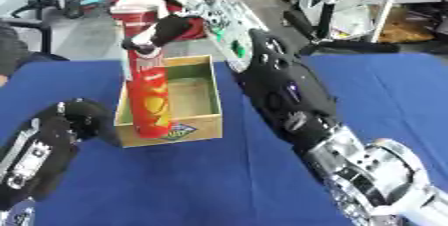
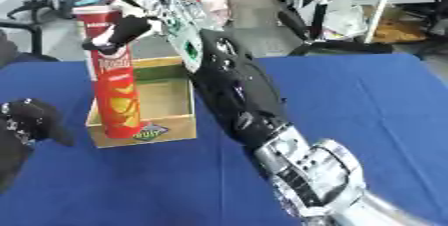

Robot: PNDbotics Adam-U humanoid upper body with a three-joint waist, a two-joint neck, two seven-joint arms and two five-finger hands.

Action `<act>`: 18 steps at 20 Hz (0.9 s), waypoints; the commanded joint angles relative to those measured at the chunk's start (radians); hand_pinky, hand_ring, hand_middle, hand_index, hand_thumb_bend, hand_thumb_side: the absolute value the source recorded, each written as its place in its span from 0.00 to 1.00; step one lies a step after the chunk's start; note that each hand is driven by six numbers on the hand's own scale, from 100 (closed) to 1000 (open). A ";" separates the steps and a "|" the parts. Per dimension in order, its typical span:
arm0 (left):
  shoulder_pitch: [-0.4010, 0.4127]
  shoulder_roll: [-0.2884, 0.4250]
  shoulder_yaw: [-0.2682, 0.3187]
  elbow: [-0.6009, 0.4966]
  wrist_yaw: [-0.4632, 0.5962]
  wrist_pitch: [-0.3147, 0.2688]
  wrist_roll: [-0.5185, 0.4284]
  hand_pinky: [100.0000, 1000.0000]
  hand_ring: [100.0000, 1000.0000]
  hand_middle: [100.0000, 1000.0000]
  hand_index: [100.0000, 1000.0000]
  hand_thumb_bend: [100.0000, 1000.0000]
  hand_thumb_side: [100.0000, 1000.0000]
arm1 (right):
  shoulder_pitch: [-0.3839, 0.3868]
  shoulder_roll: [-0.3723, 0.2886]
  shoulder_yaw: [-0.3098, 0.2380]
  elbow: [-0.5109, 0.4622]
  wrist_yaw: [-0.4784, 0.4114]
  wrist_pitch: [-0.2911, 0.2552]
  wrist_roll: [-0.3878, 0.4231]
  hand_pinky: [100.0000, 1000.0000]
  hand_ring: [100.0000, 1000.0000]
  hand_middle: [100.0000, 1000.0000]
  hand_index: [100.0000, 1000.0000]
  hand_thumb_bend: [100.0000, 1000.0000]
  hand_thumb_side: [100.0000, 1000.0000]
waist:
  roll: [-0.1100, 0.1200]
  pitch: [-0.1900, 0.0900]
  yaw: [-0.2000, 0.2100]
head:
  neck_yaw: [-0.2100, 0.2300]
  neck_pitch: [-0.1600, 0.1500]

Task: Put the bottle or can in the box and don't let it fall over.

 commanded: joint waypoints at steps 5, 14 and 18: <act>-0.009 0.009 0.006 -0.018 -0.005 -0.002 0.006 0.49 0.47 0.57 0.67 0.00 0.59 | -0.019 -0.046 -0.022 -0.008 0.021 0.052 -0.130 0.96 0.95 0.95 1.00 0.64 0.52 | 0.004 -0.010 -0.009 | 0.005 -0.001; 0.015 0.032 0.028 -0.013 -0.023 -0.007 0.029 0.49 0.46 0.57 0.67 0.00 0.61 | 0.051 -0.227 -0.001 -0.220 -0.364 0.017 -0.134 0.81 0.86 0.88 1.00 0.55 0.49 | -0.018 -0.019 -0.058 | 0.063 0.015; 0.029 0.045 0.035 -0.010 -0.036 -0.008 0.037 0.49 0.46 0.57 0.67 0.00 0.62 | 0.222 -0.323 0.002 -0.462 -0.640 0.020 -0.157 0.73 0.78 0.81 1.00 0.44 0.47 | -0.035 -0.021 -0.092 | 0.089 0.032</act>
